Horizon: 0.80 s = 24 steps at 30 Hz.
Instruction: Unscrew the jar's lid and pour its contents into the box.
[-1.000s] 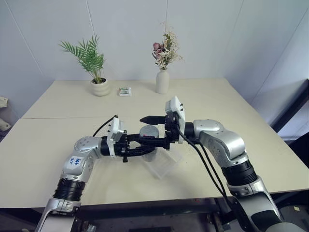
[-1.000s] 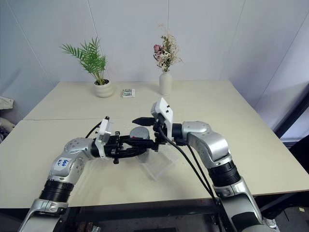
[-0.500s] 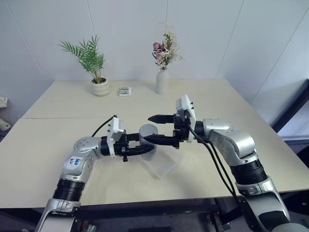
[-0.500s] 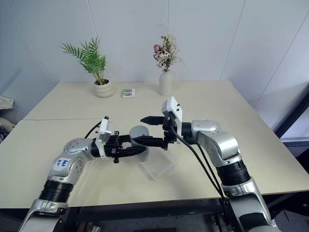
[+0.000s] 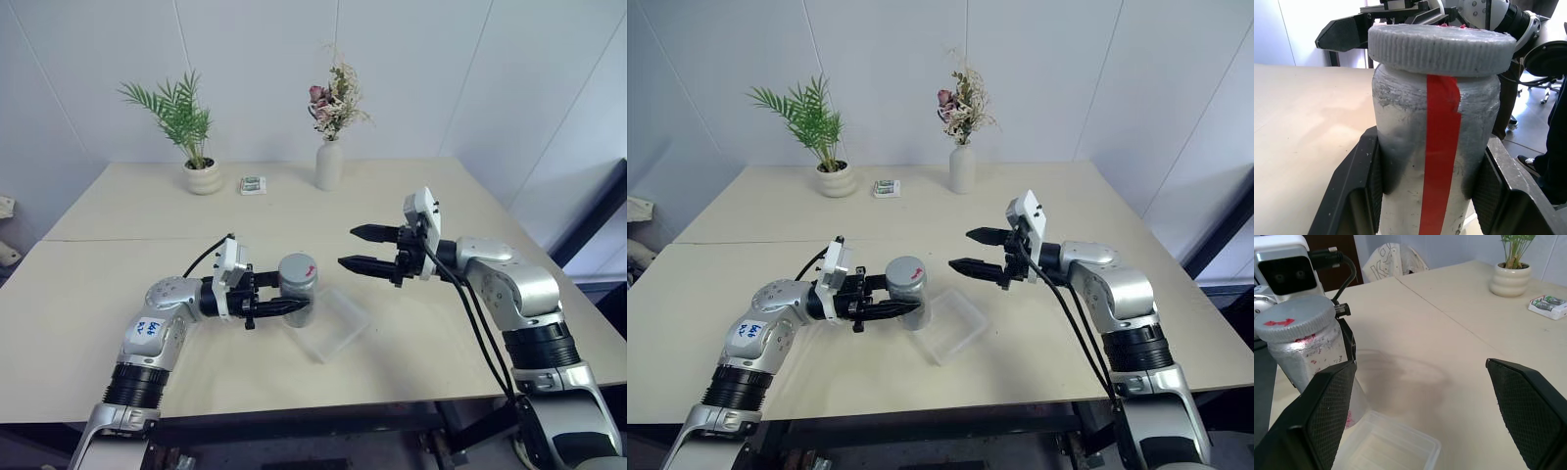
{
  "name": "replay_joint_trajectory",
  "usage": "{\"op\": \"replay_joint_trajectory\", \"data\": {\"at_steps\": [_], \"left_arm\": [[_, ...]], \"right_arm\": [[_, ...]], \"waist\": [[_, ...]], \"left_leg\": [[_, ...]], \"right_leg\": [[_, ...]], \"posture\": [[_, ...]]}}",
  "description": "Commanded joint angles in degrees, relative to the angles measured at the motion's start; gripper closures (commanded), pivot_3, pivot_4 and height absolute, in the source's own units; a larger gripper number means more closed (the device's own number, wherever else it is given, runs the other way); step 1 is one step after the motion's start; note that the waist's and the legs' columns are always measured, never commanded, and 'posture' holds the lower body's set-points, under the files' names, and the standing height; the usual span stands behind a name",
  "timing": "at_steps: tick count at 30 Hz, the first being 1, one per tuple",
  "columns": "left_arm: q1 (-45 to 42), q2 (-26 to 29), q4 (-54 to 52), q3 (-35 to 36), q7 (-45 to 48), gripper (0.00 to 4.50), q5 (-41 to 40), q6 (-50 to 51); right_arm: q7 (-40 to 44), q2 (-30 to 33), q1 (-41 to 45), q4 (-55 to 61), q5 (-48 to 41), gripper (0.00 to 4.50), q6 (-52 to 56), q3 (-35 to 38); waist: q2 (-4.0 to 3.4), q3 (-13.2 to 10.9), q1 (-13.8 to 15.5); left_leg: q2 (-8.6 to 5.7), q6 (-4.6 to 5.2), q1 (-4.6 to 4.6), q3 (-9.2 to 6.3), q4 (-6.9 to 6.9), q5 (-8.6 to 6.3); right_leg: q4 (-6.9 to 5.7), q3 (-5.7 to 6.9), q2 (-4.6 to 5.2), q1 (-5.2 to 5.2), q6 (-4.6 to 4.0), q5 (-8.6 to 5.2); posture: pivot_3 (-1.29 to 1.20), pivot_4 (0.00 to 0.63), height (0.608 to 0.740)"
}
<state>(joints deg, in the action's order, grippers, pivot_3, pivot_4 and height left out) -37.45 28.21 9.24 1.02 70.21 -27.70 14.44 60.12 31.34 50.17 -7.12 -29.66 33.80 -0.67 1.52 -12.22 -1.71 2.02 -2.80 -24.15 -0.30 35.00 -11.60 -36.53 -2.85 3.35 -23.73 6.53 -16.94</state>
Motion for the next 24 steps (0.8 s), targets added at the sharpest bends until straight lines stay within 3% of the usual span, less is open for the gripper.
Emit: {"op": "replay_joint_trajectory", "data": {"at_steps": [1,4,9,14,24], "left_arm": [[0.2,0.6,-2.6,0.7,0.3,2.55,-1.0,-0.2],[0.2,0.7,-2.3,1.0,0.0,2.55,-0.7,-0.5],[0.0,0.1,-2.0,0.8,-0.6,2.55,-0.5,-0.7],[0.1,-0.3,-2.5,0.6,-0.9,2.55,-0.8,-0.5],[-0.3,-0.6,-2.4,0.6,-1.0,2.55,-0.8,-0.3]], "right_arm": [[1.6,1.6,-0.9,3.3,-2.9,0.04,1.5,2.8],[2.7,1.3,-1.7,8.6,-7.4,0.04,5.8,3.1],[-3.5,-4.4,-0.9,14.9,-10.7,0.04,9.5,1.8],[-7.7,-9.1,-0.3,17.0,-9.4,0.04,9.9,-1.3],[-9.2,-11.5,1.1,15.3,-5.9,0.04,8.3,-5.5]], "waist": [[0.0,0.0,0.1],[0.0,0.0,0.0],[-0.01,0.0,-0.4],[-0.01,0.0,0.0],[-0.01,0.0,-0.1]], "left_leg": [[0.0,0.0,0.0,0.0,0.0,0.0],[0.0,0.01,0.0,0.0,-0.01,-0.01],[0.04,0.02,0.03,0.02,0.0,-0.01],[0.02,0.02,0.01,0.02,0.06,-0.01],[0.02,0.04,0.0,0.02,0.03,-0.02]], "right_leg": [[0.01,0.0,0.0,0.0,0.01,0.0],[0.01,-0.01,0.0,0.0,0.01,0.0],[-0.06,-0.05,-0.04,-0.01,0.01,0.0],[-0.04,-0.07,-0.02,0.01,0.03,0.02],[-0.01,-0.06,-0.02,0.0,0.03,0.02]], "posture": [[0.0,0.15,0.74],[0.0,0.15,0.74],[0.0,0.15,0.74],[0.0,0.15,0.74],[0.0,0.15,0.74]]}}
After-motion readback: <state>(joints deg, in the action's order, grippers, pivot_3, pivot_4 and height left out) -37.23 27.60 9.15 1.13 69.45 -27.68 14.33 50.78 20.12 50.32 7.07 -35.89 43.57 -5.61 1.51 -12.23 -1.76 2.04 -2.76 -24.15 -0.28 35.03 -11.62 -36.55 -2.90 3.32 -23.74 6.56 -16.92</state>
